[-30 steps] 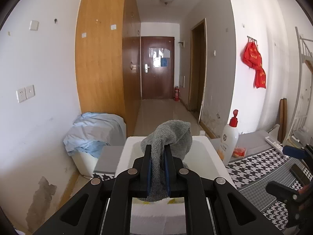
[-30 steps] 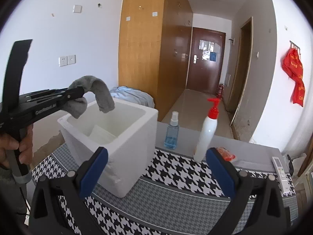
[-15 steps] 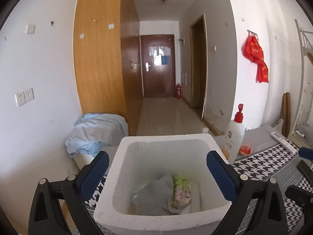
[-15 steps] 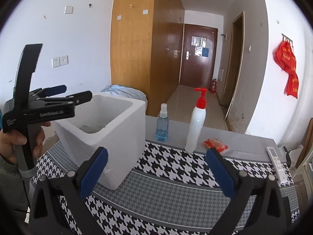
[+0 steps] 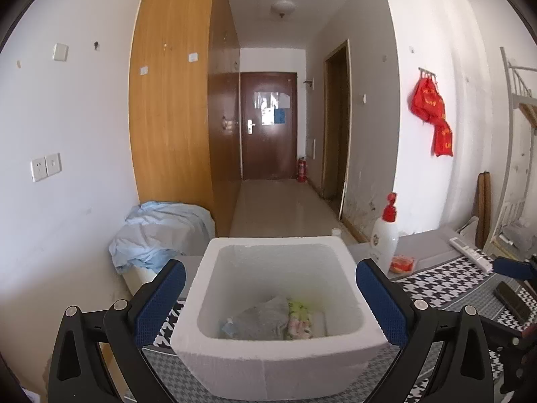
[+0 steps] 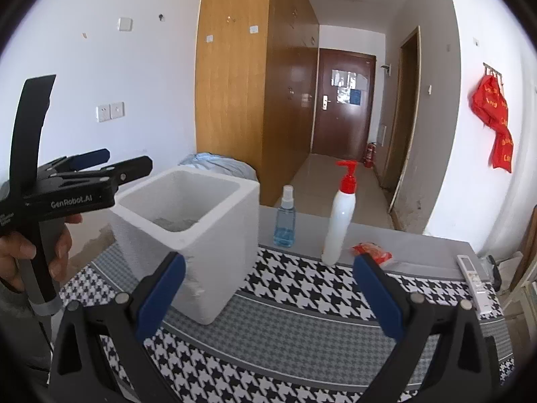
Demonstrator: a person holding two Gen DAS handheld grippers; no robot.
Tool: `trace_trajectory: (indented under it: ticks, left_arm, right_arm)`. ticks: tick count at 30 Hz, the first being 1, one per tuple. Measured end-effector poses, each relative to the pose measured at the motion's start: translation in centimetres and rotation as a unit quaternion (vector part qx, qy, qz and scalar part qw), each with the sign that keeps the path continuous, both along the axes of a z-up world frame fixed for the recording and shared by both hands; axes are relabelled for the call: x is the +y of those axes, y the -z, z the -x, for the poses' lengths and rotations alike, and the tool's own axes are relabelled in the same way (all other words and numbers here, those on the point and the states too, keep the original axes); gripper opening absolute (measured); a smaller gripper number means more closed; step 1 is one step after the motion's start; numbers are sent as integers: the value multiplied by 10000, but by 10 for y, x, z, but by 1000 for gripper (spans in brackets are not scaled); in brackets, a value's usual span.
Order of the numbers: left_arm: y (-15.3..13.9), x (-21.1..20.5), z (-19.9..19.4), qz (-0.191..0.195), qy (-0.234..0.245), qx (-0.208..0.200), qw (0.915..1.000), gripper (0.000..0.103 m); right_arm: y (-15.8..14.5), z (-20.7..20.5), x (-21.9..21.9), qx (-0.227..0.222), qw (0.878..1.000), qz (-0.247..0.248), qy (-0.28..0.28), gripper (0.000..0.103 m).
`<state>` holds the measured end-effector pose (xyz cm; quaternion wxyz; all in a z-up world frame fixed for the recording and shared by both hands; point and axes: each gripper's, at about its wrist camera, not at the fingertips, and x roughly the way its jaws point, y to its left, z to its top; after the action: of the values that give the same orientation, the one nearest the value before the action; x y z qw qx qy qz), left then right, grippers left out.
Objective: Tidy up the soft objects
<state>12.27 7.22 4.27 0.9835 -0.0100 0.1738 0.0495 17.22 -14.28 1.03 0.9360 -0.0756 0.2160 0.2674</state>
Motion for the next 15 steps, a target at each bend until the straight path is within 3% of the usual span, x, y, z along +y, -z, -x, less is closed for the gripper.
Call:
trace_trajectory:
  ticks: [15]
  left_arm:
    - [-8,-27,52,-87,179,-262,9995,102]
  right_arm:
    - [-15,40,-20,-355,9991,-227,-14,101]
